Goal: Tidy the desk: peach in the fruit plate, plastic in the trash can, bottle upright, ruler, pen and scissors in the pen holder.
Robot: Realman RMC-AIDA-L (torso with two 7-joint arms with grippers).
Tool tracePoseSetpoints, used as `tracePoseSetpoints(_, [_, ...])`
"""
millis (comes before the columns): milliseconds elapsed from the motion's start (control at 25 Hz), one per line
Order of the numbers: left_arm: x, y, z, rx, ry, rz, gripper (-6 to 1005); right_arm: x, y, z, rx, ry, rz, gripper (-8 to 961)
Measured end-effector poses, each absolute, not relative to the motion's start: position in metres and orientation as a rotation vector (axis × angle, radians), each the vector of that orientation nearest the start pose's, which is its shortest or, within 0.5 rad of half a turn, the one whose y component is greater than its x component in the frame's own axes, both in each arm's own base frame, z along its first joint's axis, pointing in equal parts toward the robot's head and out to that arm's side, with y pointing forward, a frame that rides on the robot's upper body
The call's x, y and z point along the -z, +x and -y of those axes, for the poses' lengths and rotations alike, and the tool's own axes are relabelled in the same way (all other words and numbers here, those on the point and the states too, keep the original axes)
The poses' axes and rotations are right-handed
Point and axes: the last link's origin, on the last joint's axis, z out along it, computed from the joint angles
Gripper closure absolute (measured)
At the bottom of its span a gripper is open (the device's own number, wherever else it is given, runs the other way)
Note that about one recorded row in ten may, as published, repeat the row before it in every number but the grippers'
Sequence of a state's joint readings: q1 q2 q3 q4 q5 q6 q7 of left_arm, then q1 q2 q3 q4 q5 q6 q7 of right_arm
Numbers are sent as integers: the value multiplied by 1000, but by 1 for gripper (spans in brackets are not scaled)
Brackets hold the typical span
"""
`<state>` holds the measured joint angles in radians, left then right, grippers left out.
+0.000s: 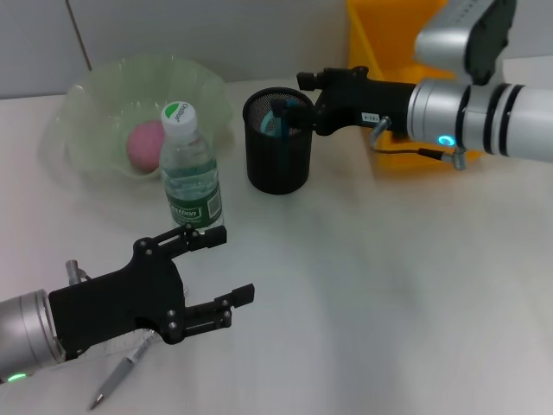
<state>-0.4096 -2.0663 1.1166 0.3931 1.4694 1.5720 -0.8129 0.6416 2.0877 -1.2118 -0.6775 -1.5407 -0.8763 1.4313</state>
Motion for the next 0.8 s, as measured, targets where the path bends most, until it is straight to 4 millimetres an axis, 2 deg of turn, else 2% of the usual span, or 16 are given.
tracePoseSetpoints(120, [46, -260, -273, 997, -2685, 187, 215, 19, 192, -410, -695, -2414, -521, 410])
tracePoseSetpoints(280, [44, -259, -272, 1018, -2688, 177, 216, -11, 188, -391, -868, -2374, -466, 260])
tracePoseSetpoints(480, [38, -259, -273, 1021, -2693, 184, 216, -41, 187, -354, -982, -2410, -363, 228])
tracePoseSetpoints(600, [31, -260, -273, 1012, -2695, 201, 216, -50, 193, -325, -986, -2508, -335, 163])
tracePoseSetpoints(680, [26, -260, -273, 992, -2710, 221, 216, -54, 206, -299, -920, -2635, -314, 120])
tracePoseSetpoints(720, [23, -260, -274, 978, -2720, 233, 216, -54, 206, -299, -920, -2635, -314, 120])
tracePoseSetpoints(800, [20, -260, -275, 932, -2750, 257, 216, -54, 222, -284, -844, -2692, -345, 120])
